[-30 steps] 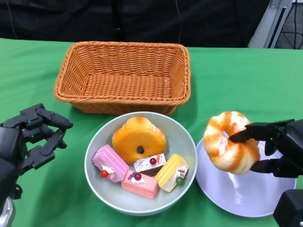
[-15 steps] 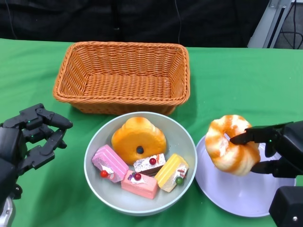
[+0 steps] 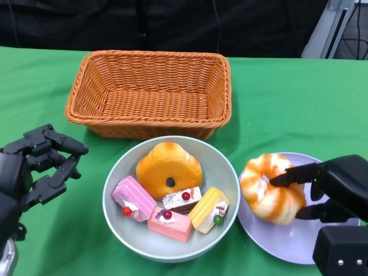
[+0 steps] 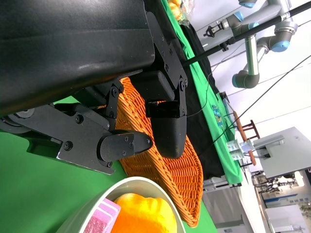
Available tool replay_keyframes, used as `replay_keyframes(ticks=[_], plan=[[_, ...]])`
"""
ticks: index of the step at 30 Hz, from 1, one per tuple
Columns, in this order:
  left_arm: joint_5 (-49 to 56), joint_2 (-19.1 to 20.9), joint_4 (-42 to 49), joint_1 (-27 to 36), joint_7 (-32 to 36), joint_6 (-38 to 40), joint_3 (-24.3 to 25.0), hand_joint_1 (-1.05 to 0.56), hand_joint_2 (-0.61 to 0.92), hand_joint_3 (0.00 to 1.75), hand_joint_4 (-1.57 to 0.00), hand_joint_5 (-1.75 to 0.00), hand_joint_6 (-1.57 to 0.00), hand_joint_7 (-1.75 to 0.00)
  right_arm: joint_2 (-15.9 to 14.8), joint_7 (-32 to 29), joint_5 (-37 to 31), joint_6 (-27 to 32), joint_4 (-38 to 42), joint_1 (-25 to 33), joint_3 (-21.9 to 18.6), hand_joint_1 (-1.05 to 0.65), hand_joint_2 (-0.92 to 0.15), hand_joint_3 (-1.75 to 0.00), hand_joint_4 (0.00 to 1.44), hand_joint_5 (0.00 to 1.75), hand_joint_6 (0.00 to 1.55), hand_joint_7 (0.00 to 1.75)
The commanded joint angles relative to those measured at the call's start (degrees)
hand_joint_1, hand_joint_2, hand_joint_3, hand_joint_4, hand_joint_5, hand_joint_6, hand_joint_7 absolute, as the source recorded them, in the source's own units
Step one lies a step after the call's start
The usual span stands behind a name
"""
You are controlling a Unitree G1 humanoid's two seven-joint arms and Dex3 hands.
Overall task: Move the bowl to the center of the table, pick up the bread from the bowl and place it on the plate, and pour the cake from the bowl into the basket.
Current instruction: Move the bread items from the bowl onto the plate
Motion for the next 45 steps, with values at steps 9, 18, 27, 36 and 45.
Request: replay_keyframes(ticks=[9,18,27,36,45], plan=[[-0.44,0.89,-0.62,0.32,-0.08,-0.04,0.47,-0.11,0.80,0.53,-0.80,-1.48,-0.83,-1.05,0.24,3.97,-4.06,5.98,3.61,-4.39,5.74,-0.19,-0.89,0.00,0.86,0.94,1.15,0.07],[-0.28,0.81,-1.21,0.55,0.07,0.33,0.33,-0.11,0.80,0.52,-0.79,-1.49,-0.84,-1.03,0.40,2.88,-7.27,8.31,5.52,-5.73,9.12,-0.19,-0.86,0.00,0.91,0.82,1.13,0.02],[0.37,0.98,-1.41,0.62,0.37,0.29,0.21,-0.11,0.80,0.52,-0.79,-1.49,-0.83,-1.04,-0.52,5.11,-7.80,13.31,2.21,-4.91,9.96,-0.24,-0.88,-0.01,0.71,0.81,0.90,0.00],[0.17,1.22,-0.16,0.21,-0.09,-0.59,0.38,-0.10,0.80,0.52,-0.79,-1.48,-0.83,-1.03,-1.69,11.94,-10.51,21.02,-8.55,-2.08,9.45,-0.30,-0.90,0.00,0.64,0.18,0.61,0.00],[-0.07,1.01,-0.83,0.45,-0.14,0.20,0.23,-0.10,0.80,0.53,-0.79,-1.48,-0.84,-1.03,-2.56,28.67,-9.19,30.22,-19.97,-1.24,8.46,-0.36,-0.90,0.00,0.35,0.00,0.45,0.00]])
